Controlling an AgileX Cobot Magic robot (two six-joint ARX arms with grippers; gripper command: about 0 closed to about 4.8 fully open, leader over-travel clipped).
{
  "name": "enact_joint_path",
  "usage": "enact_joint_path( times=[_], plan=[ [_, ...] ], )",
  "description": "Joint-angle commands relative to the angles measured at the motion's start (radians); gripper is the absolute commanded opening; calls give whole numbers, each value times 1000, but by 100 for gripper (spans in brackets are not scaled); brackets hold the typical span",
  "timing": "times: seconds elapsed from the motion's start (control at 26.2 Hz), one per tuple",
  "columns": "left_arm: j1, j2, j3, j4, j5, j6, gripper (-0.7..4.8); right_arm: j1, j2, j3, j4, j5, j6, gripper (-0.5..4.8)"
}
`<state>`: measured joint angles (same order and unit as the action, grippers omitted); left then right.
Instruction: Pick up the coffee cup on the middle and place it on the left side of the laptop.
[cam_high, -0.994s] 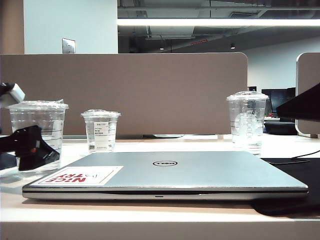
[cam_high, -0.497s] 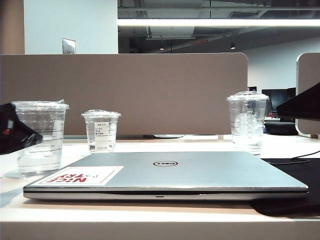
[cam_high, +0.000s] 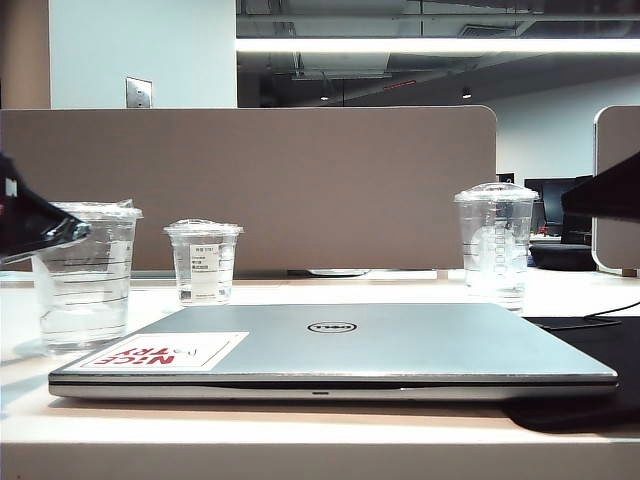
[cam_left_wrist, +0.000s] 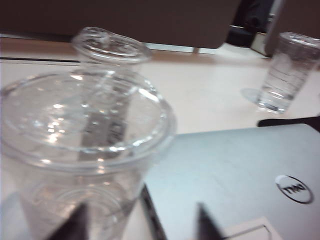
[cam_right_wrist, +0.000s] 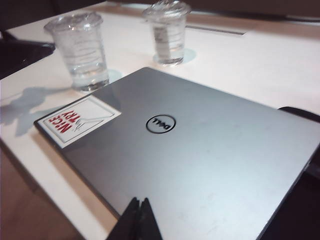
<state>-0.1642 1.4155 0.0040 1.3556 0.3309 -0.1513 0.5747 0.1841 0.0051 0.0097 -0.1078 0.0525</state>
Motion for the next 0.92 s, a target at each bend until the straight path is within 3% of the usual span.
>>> enact_joint_path(
  times=[0.04, 0.42, 0.8, 0.92],
  plan=[
    [-2, -60, 2, -85, 51, -6, -3, -34, -21, -4, 16, 0, -1, -5],
    [-2, -305, 2, -370, -19, -25, -4, -159, -85, -4, 17, 0, 0, -5],
    [-2, -700, 3, -793, -231, 16, -4, -302, -135, -4, 16, 0, -1, -5],
    [-2, -904, 3, -969, -282, 21, -4, -386, -186, -4, 18, 0, 0, -5]
  ],
)
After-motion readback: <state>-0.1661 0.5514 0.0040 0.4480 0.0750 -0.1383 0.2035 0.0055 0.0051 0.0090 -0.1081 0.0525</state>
